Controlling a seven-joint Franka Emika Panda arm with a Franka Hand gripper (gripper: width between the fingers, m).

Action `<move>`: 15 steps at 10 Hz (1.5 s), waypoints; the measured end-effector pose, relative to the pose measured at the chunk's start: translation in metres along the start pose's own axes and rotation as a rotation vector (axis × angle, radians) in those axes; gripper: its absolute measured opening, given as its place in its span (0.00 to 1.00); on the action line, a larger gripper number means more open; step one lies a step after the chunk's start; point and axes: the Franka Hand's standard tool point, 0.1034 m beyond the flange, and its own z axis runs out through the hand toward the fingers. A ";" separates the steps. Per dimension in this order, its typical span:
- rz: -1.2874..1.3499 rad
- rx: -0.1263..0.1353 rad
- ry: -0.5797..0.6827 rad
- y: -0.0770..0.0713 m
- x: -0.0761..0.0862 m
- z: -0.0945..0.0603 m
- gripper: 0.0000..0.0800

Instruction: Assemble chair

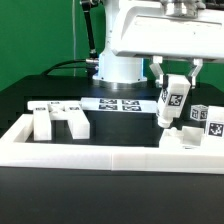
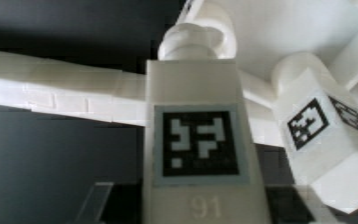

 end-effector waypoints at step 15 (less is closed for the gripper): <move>-0.025 -0.028 0.165 -0.001 0.018 0.009 0.37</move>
Offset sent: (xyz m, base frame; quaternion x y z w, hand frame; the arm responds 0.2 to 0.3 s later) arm 0.0067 0.0219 -0.0075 0.0922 0.0096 0.0466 0.9946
